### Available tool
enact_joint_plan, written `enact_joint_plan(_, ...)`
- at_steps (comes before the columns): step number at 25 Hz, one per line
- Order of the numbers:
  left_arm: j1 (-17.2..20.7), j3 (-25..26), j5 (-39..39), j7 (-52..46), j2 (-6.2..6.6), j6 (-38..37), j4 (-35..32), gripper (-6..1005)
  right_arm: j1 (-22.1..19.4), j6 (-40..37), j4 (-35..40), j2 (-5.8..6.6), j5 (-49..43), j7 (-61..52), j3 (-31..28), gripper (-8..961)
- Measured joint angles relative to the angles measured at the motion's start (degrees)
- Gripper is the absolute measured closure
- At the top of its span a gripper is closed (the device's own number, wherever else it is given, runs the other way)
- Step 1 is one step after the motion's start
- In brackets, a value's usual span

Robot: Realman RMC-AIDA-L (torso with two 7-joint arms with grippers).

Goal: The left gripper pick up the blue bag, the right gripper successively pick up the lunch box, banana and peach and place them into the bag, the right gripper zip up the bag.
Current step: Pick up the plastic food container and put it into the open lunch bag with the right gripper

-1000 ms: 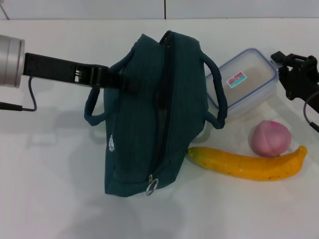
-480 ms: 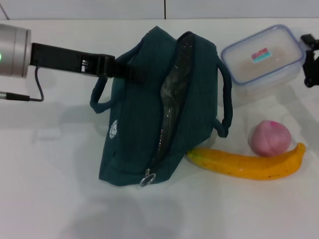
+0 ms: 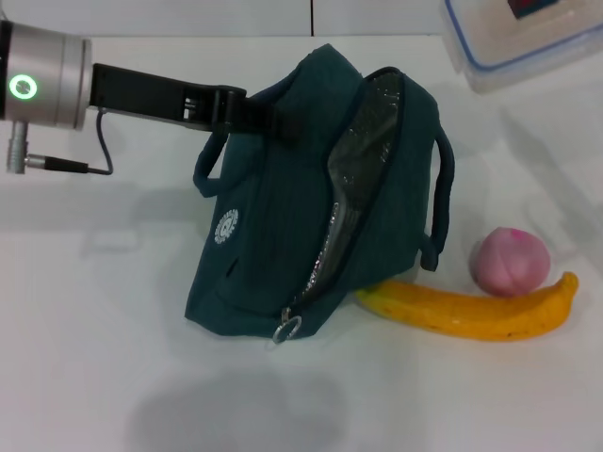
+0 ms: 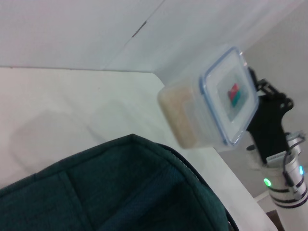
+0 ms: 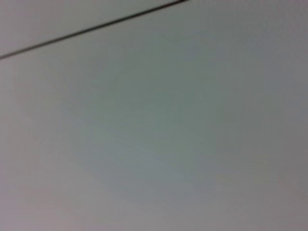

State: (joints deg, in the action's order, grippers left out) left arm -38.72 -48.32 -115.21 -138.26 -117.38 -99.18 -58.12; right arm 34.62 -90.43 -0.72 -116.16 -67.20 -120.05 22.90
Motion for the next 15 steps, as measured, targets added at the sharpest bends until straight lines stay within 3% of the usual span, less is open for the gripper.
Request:
enact_joint_plan(10, -3.21, -0.06, 0.12, 2.57, -0.06, 3.83, 0.83, 934, 6.13, -2.88, 1.35, -0.03, -0.74, 0.35, 4.66, 848)
enact_joint_plan(15, -4.69, -0.26, 0.18, 2.76, -0.31, 4.32, 2.30, 934, 6.20, -2.96, 0.81, -0.04, -0.75, 1.83, 7.68, 847)
